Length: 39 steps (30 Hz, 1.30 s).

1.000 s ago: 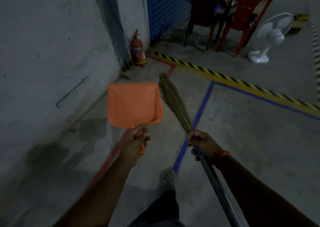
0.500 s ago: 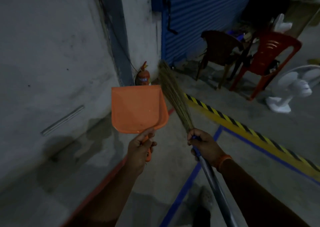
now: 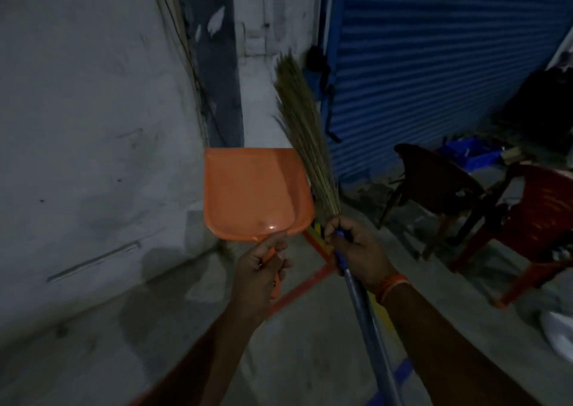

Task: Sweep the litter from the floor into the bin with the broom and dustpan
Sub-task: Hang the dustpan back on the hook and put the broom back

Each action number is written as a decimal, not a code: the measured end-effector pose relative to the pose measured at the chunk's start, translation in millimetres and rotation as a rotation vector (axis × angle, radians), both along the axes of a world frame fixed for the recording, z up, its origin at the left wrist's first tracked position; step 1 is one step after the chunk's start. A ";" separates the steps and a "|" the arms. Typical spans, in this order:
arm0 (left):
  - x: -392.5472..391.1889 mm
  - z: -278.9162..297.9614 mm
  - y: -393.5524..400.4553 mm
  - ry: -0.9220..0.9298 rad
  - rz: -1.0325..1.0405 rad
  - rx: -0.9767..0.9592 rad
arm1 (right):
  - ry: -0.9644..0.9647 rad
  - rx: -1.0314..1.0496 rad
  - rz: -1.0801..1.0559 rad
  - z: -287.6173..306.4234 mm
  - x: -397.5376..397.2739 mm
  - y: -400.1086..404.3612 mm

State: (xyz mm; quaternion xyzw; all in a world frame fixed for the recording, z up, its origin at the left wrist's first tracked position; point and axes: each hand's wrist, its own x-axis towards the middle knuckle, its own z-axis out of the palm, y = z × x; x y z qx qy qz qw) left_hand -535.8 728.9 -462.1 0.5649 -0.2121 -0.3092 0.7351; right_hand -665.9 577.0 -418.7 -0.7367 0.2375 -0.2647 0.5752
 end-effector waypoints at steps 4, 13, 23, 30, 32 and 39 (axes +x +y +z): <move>31.3 17.0 -94.8 -0.091 0.042 -0.032 | -0.095 -0.131 0.062 26.8 40.5 -93.7; 121.3 77.0 -283.7 -0.234 0.143 -0.143 | -0.234 -0.150 0.088 80.9 123.2 -278.4; 187.1 124.2 -439.1 -0.421 0.306 -0.101 | -0.315 -0.108 0.205 107.7 214.1 -463.3; 220.6 139.3 -536.4 -0.287 0.476 -0.129 | -0.377 -0.082 0.361 129.0 276.1 -585.2; 233.3 146.8 -553.8 -0.295 0.508 -0.130 | -0.384 -0.061 0.385 140.6 296.1 -611.0; 300.9 181.3 -590.8 -0.554 0.620 -0.053 | -0.517 -0.033 0.447 172.9 377.8 -671.0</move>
